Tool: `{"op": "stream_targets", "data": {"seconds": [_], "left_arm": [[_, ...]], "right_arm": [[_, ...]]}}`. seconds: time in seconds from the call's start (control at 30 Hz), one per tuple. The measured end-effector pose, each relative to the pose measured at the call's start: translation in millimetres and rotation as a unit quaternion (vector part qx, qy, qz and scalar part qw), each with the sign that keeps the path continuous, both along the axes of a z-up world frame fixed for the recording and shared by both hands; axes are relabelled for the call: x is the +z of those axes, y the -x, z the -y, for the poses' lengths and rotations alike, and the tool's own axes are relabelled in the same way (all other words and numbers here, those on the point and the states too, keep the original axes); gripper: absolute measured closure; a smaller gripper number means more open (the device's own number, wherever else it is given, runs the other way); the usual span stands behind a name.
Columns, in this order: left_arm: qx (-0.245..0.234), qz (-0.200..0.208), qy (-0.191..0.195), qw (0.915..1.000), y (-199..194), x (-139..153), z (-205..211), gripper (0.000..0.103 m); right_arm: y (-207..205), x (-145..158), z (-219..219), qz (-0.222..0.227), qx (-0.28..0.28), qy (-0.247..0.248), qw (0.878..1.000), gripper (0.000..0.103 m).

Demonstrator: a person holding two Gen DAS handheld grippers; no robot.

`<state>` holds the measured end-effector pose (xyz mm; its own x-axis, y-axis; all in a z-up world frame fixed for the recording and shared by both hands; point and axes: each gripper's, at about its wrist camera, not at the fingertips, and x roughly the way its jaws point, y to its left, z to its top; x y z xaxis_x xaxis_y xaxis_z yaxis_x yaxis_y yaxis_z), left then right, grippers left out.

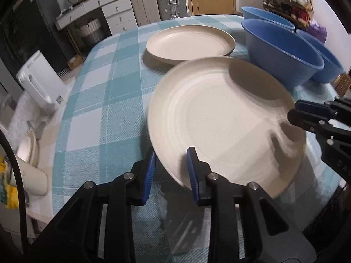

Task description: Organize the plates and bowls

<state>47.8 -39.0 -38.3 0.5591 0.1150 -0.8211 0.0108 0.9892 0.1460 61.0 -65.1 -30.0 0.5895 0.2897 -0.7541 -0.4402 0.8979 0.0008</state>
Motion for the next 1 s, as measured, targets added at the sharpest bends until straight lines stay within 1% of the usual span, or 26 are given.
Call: {"op": "stream_targets", "data": {"seconds": [0.07,0.13,0.23,0.33,0.37,0.4,0.43,0.47,0.5,0.53,0.57,0.6,0.67,0.73,0.77,0.8,0.87,0.93,1.0], "left_arm": [[0.001,-0.003,-0.002,1.0000,-2,-2,0,0.079],[0.002,-0.006,0.010,0.9999,-3,-3,-4,0.078],[0.009,-0.008,0.029,0.9995,-3,-2,-12,0.076],[0.016,0.000,0.057,0.9982,-2,4,-21,0.076],[0.016,0.007,0.072,0.9972,0,8,-24,0.075],[0.017,0.014,0.084,0.9962,1,12,-26,0.071],[0.019,0.020,0.094,0.9952,2,16,-28,0.064],[0.023,0.029,0.106,0.9937,4,20,-31,0.060],[0.025,0.034,0.112,0.9929,6,24,-32,0.052],[0.027,0.039,0.119,0.9917,7,27,-34,0.041],[0.031,0.044,0.130,0.9901,8,30,-37,0.035],[0.033,0.047,0.136,0.9891,10,33,-39,0.026],[0.039,0.060,0.149,0.9861,12,39,-44,0.025],[0.045,0.065,0.156,0.9845,16,44,-48,0.023],[0.051,0.063,0.160,0.9837,16,45,-51,0.022],[0.053,0.062,0.163,0.9831,17,46,-52,0.020],[0.058,0.066,0.170,0.9815,18,49,-56,0.014],[0.061,0.070,0.174,0.9804,19,52,-58,0.000],[0.062,0.075,0.174,0.9798,21,55,-60,0.001]], "right_arm": [[3,0,-4,0.006,0.005,0.005,1.000,0.084],[2,0,-7,0.009,0.007,0.011,1.000,0.084],[-1,-3,-5,0.003,0.001,0.011,1.000,0.083],[-4,-3,-1,-0.004,-0.001,-0.002,1.000,0.077],[-4,-2,2,-0.003,-0.001,-0.004,1.000,0.070],[-4,0,2,0.001,-0.003,-0.003,1.000,0.064],[-2,1,3,0.005,-0.004,-0.005,1.000,0.054],[-1,3,4,0.008,-0.003,-0.010,1.000,0.051],[-2,6,5,0.009,0.000,-0.018,1.000,0.050],[-1,8,6,0.010,0.000,-0.021,1.000,0.045],[-1,10,7,0.012,0.000,-0.024,1.000,0.037],[0,13,8,0.015,0.000,-0.027,1.000,0.034],[1,19,11,0.023,0.004,-0.035,0.999,0.025],[3,28,13,0.032,0.006,-0.042,0.999,0.019],[4,32,14,0.036,0.006,-0.045,0.998,0.018],[5,36,14,0.038,0.004,-0.047,0.998,0.016],[4,45,14,0.044,0.001,-0.051,0.998,0.007],[3,54,16,0.048,0.000,-0.053,0.997,0.005],[3,64,18,0.054,0.004,-0.063,0.997,0.003]]}}
